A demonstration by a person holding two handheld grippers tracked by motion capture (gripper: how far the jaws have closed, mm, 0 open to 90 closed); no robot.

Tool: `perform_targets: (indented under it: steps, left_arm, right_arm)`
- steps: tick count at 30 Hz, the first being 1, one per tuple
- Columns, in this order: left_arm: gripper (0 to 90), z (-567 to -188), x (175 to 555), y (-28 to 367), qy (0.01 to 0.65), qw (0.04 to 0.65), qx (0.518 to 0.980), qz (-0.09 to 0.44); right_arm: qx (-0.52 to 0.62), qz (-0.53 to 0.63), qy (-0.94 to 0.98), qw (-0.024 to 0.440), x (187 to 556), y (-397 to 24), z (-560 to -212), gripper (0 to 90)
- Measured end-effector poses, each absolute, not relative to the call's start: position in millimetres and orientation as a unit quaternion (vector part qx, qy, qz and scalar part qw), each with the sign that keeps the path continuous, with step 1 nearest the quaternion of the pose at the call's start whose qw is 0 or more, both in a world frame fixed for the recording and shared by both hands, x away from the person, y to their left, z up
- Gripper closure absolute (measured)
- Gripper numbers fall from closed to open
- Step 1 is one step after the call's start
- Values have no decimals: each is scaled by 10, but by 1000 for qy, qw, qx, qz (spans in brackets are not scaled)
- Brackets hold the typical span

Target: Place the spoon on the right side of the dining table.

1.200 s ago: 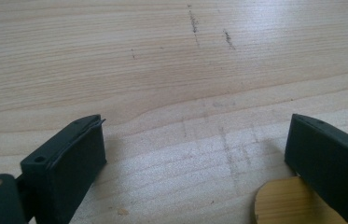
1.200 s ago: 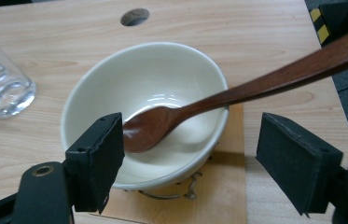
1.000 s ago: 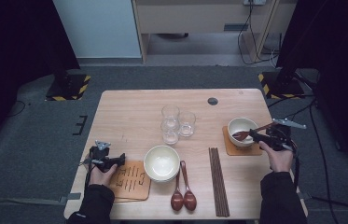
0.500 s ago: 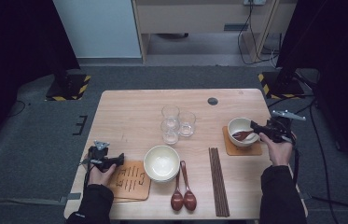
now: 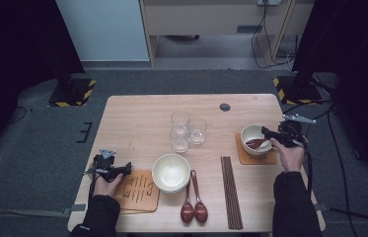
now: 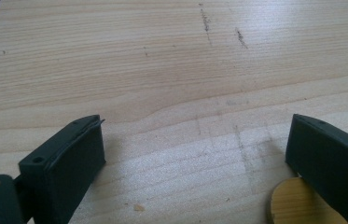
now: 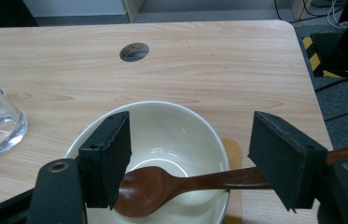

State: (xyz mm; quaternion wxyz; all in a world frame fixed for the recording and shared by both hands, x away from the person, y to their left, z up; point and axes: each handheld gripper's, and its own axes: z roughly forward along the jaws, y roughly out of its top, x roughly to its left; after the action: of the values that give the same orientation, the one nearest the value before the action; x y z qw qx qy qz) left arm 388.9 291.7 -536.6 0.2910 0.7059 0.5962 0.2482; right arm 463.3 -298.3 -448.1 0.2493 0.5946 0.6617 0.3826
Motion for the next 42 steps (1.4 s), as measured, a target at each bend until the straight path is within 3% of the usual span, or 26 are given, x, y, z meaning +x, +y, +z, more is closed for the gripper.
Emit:
perform_targets:
  steps: [22,42]
  left_arm:
    - [32,-5366,3889,2917,596,291,706,248]
    - [32,-5366,3889,2916,596,291,706,248]
  right_arm:
    - [602,354,674,240,4676,-2998,-4593,269]
    - [601,347,681,233,4398,-2988,-4596,255]
